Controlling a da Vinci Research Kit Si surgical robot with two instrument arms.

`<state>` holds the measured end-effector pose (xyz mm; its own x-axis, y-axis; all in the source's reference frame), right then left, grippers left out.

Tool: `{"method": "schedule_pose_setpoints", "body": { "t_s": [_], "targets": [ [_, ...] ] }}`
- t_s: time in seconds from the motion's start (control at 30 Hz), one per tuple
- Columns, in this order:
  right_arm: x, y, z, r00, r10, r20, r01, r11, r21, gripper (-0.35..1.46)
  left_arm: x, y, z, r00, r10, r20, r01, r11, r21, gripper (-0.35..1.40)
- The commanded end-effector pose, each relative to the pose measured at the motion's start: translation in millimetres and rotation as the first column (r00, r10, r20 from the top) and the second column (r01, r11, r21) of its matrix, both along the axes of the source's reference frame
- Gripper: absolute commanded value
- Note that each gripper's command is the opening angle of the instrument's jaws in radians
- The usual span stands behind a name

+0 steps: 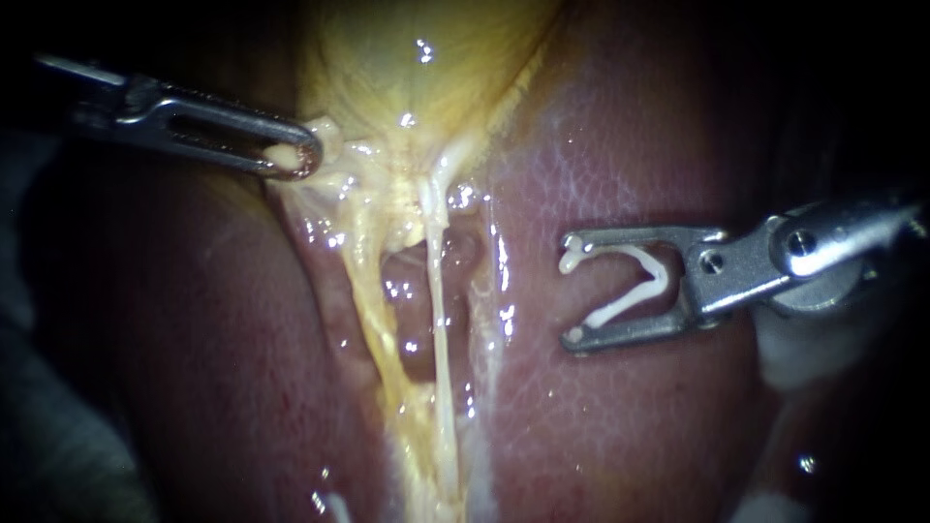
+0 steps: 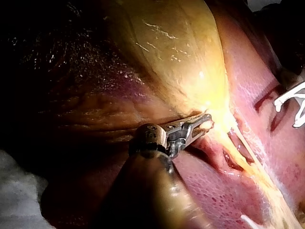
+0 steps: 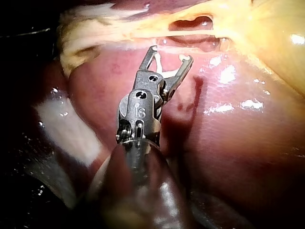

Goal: Clipping first clip left tube

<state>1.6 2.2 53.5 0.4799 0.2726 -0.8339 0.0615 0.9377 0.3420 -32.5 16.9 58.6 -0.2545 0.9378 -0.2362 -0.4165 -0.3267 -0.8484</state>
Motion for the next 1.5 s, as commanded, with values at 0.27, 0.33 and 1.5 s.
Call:
{"method": "schedule_pose_setpoints", "body": {
  "t_s": [0.27, 0.33, 1.5],
  "targets": [
    [0.0, -0.1, -0.1, 1.0000, -0.004, -0.003, 0.004, 1.000, -0.004, 0.50, 0.0, 0.0, -0.1, 1.0000, 0.000, 0.000, 0.000, 1.000, 0.000, -0.35],
    [0.3, -0.1, -0.1, 1.0000, -0.008, -0.005, 0.008, 1.000, -0.001, 0.50, 0.0, 0.0, -0.1, 1.0000, 0.000, 0.000, 0.000, 1.000, 0.001, -0.35],
    [10.5, -4.7, 10.0, 0.9901, -0.044, -0.133, 0.082, 0.953, 0.292, 0.48, 0.0, 0.1, -0.4, 1.0000, 0.000, 0.000, 0.000, 1.000, 0.002, -0.35]
  ]
}}
